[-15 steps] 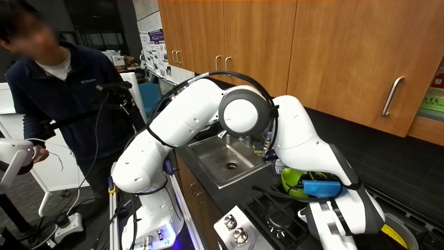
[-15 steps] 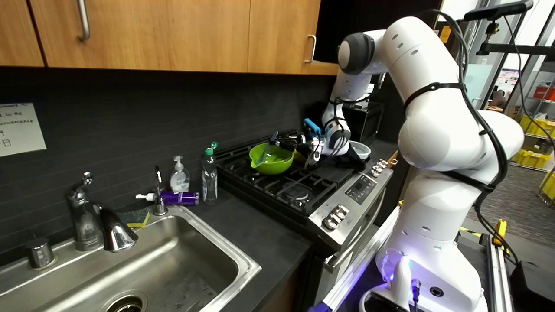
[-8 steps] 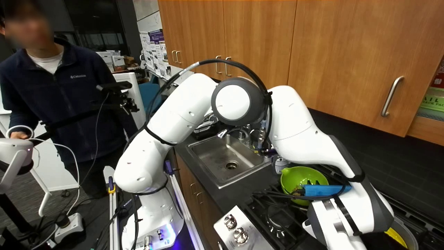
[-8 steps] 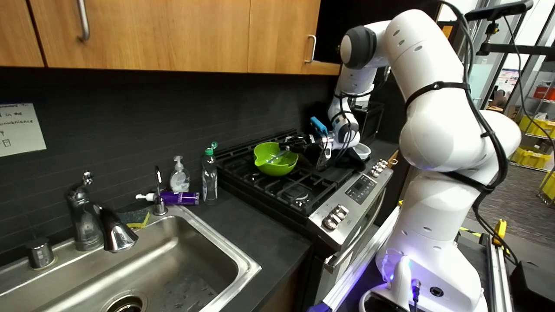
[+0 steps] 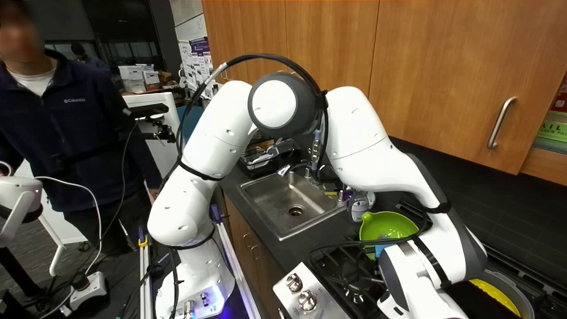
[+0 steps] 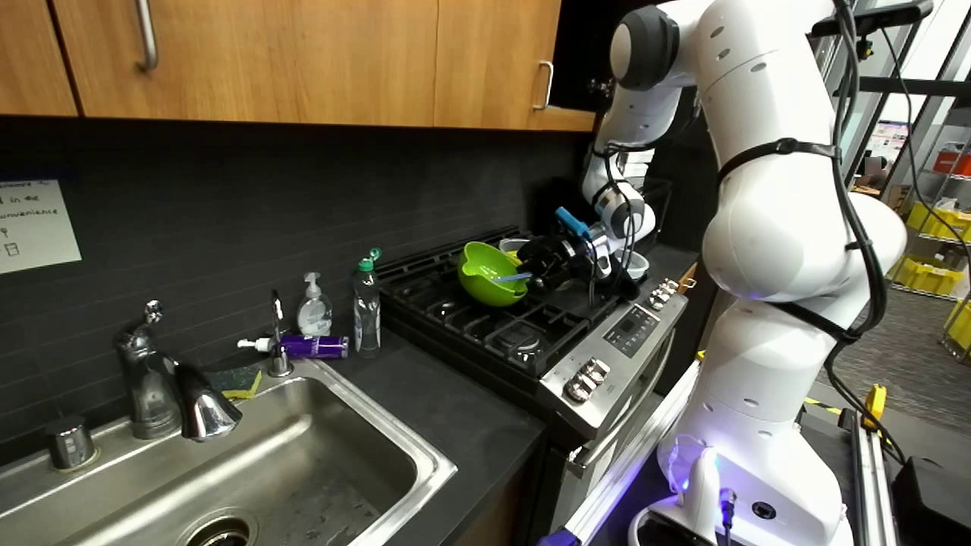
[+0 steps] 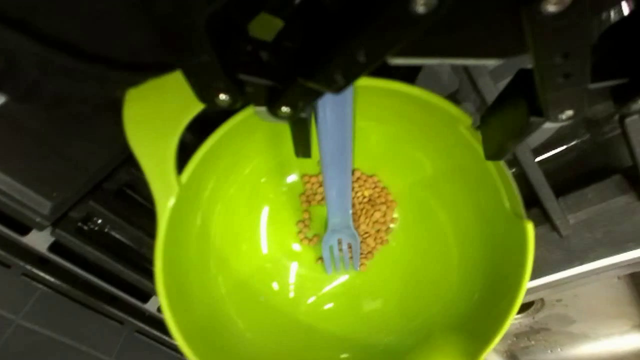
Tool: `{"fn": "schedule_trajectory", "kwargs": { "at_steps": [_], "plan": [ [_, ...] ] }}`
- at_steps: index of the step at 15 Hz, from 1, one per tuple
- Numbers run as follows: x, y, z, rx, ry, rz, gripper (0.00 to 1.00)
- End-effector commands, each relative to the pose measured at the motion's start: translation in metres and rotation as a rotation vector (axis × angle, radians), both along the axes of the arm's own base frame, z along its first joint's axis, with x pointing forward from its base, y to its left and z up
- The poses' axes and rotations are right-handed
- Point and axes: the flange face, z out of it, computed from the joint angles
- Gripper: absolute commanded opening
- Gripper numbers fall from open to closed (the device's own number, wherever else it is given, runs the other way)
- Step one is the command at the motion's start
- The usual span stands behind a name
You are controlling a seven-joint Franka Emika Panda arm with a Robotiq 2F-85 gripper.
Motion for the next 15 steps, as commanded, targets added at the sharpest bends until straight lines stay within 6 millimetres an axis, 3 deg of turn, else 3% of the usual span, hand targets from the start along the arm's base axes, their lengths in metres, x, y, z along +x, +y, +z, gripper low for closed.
{"fn": "schedule_trajectory", "kwargs": {
  "at_steps": [1,5,8,15],
  "plan": [
    [-0.033,0.000,0.005,-0.057,0.031,-0.002,1.00],
    [-0.045,-0.012,0.017,-0.087,0.033,-0.022,1.00],
    [-0.044,-0.026,0.042,-0.139,0.026,-0.021,1.00],
    [-0.060,-0.064,0.130,-0.363,-0.016,-0.046,1.00]
  ]
}}
